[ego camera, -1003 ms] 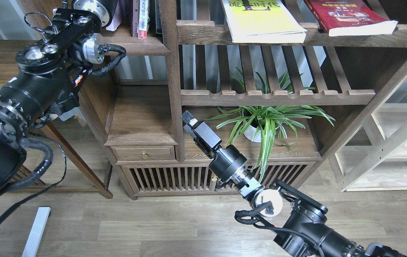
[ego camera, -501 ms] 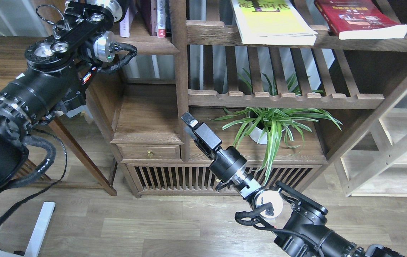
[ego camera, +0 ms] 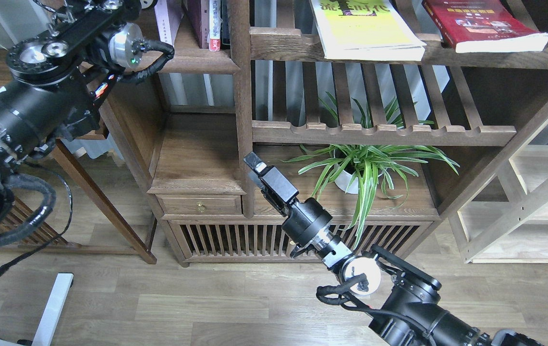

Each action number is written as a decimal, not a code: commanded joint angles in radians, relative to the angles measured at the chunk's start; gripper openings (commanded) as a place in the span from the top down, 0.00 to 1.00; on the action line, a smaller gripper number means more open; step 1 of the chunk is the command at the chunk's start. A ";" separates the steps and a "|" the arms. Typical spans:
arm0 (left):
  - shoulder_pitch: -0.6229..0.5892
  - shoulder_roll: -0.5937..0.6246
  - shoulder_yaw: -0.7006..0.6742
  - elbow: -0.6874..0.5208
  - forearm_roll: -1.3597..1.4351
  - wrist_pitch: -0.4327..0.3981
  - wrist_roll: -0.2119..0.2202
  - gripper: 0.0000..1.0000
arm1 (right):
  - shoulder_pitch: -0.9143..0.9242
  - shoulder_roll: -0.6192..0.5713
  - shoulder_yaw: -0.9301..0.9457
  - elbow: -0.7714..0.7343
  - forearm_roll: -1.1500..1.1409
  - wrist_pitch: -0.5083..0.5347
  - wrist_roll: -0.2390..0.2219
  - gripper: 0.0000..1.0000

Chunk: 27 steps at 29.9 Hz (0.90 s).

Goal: Organize books on shelf

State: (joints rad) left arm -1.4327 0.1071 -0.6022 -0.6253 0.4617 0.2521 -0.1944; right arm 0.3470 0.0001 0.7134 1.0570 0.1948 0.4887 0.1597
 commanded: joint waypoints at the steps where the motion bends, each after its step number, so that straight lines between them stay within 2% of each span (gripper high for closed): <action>1: -0.005 0.025 -0.025 -0.033 0.000 0.001 -0.003 0.07 | -0.002 0.000 -0.003 0.000 0.000 0.000 -0.002 0.06; 16: -0.009 0.043 -0.094 -0.085 0.000 -0.002 -0.014 0.06 | -0.016 0.000 -0.005 0.000 -0.001 0.000 -0.005 0.06; 21: -0.015 0.101 -0.120 -0.149 0.000 -0.010 0.016 0.04 | -0.016 0.000 -0.003 0.000 -0.003 0.000 -0.005 0.06; 25: 0.006 0.216 -0.111 -0.272 -0.001 -0.033 0.090 0.02 | -0.014 0.000 0.000 0.000 -0.003 0.000 -0.005 0.06; 27: 0.041 0.274 -0.111 -0.322 -0.003 -0.077 0.095 0.01 | -0.016 0.000 0.007 -0.002 -0.006 0.000 -0.005 0.06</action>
State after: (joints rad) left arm -1.4310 0.3018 -0.7157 -0.8738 0.4614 0.2220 -0.1187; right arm 0.3313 0.0000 0.7127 1.0570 0.1914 0.4887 0.1549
